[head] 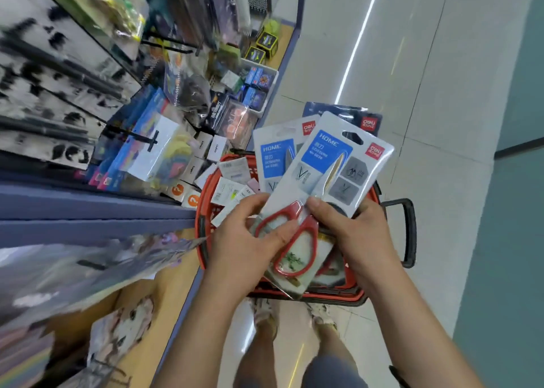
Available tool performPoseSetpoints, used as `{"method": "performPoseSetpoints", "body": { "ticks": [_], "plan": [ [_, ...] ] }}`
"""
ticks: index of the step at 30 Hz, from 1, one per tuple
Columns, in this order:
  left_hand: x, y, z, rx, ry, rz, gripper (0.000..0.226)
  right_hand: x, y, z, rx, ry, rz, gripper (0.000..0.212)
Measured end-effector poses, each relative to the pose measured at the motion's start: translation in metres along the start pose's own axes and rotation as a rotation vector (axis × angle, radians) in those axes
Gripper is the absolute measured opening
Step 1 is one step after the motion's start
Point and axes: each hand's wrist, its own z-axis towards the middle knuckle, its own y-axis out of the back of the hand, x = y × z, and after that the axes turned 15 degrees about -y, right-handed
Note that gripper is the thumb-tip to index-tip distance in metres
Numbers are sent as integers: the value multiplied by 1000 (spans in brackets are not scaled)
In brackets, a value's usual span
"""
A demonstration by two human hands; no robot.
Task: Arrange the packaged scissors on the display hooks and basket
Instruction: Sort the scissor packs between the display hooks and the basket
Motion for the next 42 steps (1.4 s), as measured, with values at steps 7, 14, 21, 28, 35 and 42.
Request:
{"method": "performPoseSetpoints", "body": {
  "ticks": [7, 14, 21, 28, 35, 42],
  "plan": [
    [-61, 8, -59, -277, 49, -187, 55, 46, 0, -63, 245, 36, -143, 36],
    [-103, 22, -163, -596, 37, -316, 19, 73, -9, -144, 525, 93, -359, 30],
    [-104, 40, -277, -1011, 29, -452, 13, 56, -51, -236, 814, 108, -545, 25],
    [-73, 46, -416, -1521, -3, -573, 7, -12, -97, -335, 1139, 118, -814, 31],
    [-23, 28, -569, -1794, 11, -606, 10, -111, -123, -433, 1332, 243, -1038, 5],
    [12, 27, -688, -1917, 30, -690, 18, -186, -145, -507, 1432, 465, -1155, 8]
  ]
}}
